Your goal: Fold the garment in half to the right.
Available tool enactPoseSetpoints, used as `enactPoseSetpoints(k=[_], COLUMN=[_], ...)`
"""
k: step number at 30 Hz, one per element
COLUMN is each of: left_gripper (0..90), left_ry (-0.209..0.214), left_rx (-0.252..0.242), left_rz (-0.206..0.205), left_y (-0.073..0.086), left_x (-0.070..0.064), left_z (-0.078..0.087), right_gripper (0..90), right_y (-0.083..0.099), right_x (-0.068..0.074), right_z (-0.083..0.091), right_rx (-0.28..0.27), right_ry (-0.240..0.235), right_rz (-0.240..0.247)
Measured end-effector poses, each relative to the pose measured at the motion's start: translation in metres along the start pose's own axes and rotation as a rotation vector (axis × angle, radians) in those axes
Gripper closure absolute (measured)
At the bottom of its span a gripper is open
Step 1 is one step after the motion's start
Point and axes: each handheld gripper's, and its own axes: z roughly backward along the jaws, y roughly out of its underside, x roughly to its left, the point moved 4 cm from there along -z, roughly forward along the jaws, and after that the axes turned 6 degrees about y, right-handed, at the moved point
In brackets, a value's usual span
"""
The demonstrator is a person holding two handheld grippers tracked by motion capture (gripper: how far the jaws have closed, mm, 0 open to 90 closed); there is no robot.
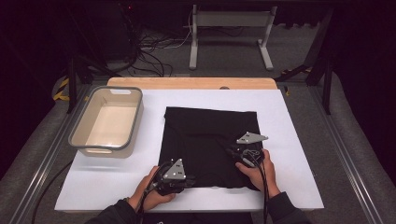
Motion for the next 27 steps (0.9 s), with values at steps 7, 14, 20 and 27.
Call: enactPoseSetpoints(k=[7,14,20,27], left_gripper=[88.9,88.9,88.2,78.9], left_ry=[0.007,0.013,-0.009,-0.044], left_rx=[-0.001,0.002,0.004,-0.047], left_rz=[-0.030,-0.079,-0.090,-0.074], left_y=[0.000,-0.003,0.002,0.003], left_x=[-0.001,-0.011,-0.017,-0.014], left_z=[0.007,0.010,0.010,0.020], right_gripper=[88.3,88.4,85.1,69.3], right_y=[0.001,0.006,0.016,0.010], right_x=[-0.002,-0.011,-0.008,-0.004], right_z=[0.011,0.044,0.049,0.055], right_rx=[-0.021,-0.076,-0.073,-0.171], right_ry=[0.005,0.062,0.039,0.046], right_rz=[0.006,-0.046,-0.050,-0.033])
